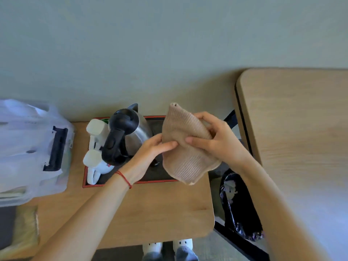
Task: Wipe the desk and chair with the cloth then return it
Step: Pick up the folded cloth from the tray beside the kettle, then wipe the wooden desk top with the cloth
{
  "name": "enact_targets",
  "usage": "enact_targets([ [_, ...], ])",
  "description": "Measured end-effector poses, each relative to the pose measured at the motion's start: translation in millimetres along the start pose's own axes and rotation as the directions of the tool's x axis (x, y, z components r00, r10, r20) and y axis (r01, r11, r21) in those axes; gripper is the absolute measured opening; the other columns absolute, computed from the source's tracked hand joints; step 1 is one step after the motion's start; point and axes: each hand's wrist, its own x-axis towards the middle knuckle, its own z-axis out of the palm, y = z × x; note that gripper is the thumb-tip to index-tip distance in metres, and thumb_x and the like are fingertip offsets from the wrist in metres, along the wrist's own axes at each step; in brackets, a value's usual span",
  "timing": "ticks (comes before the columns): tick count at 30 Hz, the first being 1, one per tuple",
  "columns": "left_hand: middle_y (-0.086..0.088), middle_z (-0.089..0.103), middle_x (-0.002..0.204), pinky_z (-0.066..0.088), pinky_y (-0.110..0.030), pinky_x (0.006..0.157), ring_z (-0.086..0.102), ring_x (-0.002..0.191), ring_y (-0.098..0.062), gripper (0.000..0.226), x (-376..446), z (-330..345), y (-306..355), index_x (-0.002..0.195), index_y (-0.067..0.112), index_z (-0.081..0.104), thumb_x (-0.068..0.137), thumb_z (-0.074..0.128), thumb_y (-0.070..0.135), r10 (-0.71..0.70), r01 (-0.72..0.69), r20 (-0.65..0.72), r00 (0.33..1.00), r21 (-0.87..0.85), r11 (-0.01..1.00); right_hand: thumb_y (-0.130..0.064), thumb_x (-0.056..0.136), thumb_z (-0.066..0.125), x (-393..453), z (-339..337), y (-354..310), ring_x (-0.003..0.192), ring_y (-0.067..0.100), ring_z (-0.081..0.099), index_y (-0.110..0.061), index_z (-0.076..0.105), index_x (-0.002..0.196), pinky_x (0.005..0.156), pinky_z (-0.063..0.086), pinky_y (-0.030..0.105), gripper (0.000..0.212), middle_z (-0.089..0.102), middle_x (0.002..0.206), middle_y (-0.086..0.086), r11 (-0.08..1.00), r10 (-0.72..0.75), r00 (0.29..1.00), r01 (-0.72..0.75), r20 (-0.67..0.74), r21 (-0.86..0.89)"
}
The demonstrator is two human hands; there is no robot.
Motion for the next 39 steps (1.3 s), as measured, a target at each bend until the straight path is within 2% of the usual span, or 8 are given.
enact_targets([
  [5,-0.003,0.072,0.099,0.053,-0.022,0.076,0.067,0.094,-0.014,0.038,-79,60,114,0.096,0.012,0.067,0.068,0.073,0.037,0.142,-0.165,0.143,0.979,0.158,0.974,-0.016,0.06,0.089,-95,-69,-69,0.108,0.009,0.059,-0.033,0.04,0.132,0.086,0.056,0.026,0.088,0.057,0.12,-0.009,0.983,0.183,0.982,-0.182,0.052,-0.008],
  [10,0.0,0.07,0.095,0.051,-0.012,0.063,0.068,0.079,-0.001,0.04,-131,136,183,0.107,0.02,0.052,0.075,0.075,0.018,0.198,-0.271,0.282,0.939,0.248,0.93,-0.004,0.062,0.087,-201,-120,-100,0.093,0.016,0.068,-0.028,0.047,0.125,0.07,0.058,0.027,0.079,0.07,0.108,0.004,0.952,0.255,0.962,-0.231,-0.098,0.201],
  [13,-0.005,0.075,0.096,0.051,-0.01,0.068,0.071,0.088,-0.009,0.065,-154,186,203,0.129,0.042,0.039,0.079,0.072,0.017,0.26,-0.329,0.313,0.913,0.191,0.925,-0.005,0.059,0.086,-258,-147,-101,0.086,0.021,0.071,-0.019,0.048,0.129,0.062,0.058,0.029,0.081,0.074,0.104,0.01,0.715,0.365,0.883,-0.063,-0.296,0.696],
  [17,0.009,0.069,0.11,0.05,-0.015,0.087,0.062,0.108,-0.007,0.039,-168,259,210,0.114,0.042,0.061,0.079,0.07,0.027,0.356,-0.48,0.392,0.848,0.286,0.829,-0.012,0.064,0.076,-321,-179,-93,0.085,0.019,0.072,-0.021,0.04,0.136,0.064,0.061,0.027,0.081,0.069,0.114,0.014,0.47,0.423,0.813,0.182,-0.401,0.864],
  [22,0.015,0.063,0.113,0.042,-0.001,0.083,0.061,0.097,0.002,0.061,-167,359,192,0.118,0.028,0.063,0.063,0.085,0.018,0.443,-0.596,0.399,0.803,0.528,0.605,0.008,0.066,0.077,-388,-230,-69,0.096,0.013,0.064,-0.028,0.061,0.117,0.077,0.056,0.028,0.065,0.063,0.117,0.004,0.957,0.253,0.746,-0.099,-0.615,0.274],
  [27,-0.005,0.057,0.082,0.043,-0.025,0.065,0.055,0.075,-0.02,0.023,-166,463,145,0.078,0.015,0.072,0.06,0.086,0.021,0.541,-0.529,0.232,0.808,0.69,0.494,-0.019,0.08,0.069,-439,-300,-9,0.102,0.018,0.05,-0.017,0.067,0.115,0.081,0.039,0.024,0.034,0.054,0.109,0.003,0.89,0.147,0.716,-0.396,-0.682,-0.224],
  [33,-0.002,0.065,0.098,0.045,-0.019,0.072,0.059,0.091,-0.015,0.032,-140,569,101,0.082,0.002,0.063,0.069,0.08,0.026,0.253,-0.396,0.331,0.909,0.503,0.768,-0.004,0.084,0.063,-483,-393,61,0.088,0.022,0.061,-0.012,0.067,0.093,0.071,0.049,0.027,0.013,0.066,0.089,0.007,0.935,0.333,0.676,-0.144,-0.657,0.325],
  [39,-0.003,0.059,0.115,0.051,-0.014,0.073,0.059,0.1,-0.011,0.056,-86,666,78,0.123,0.015,0.047,0.075,0.073,0.001,-0.001,-0.232,0.524,0.852,0.38,0.896,-0.017,0.078,0.077,-470,-467,111,0.092,0.004,0.064,-0.031,0.059,0.112,0.075,0.057,0.025,0.041,0.066,0.103,-0.013,0.948,0.262,0.639,-0.031,-0.723,0.316],
])
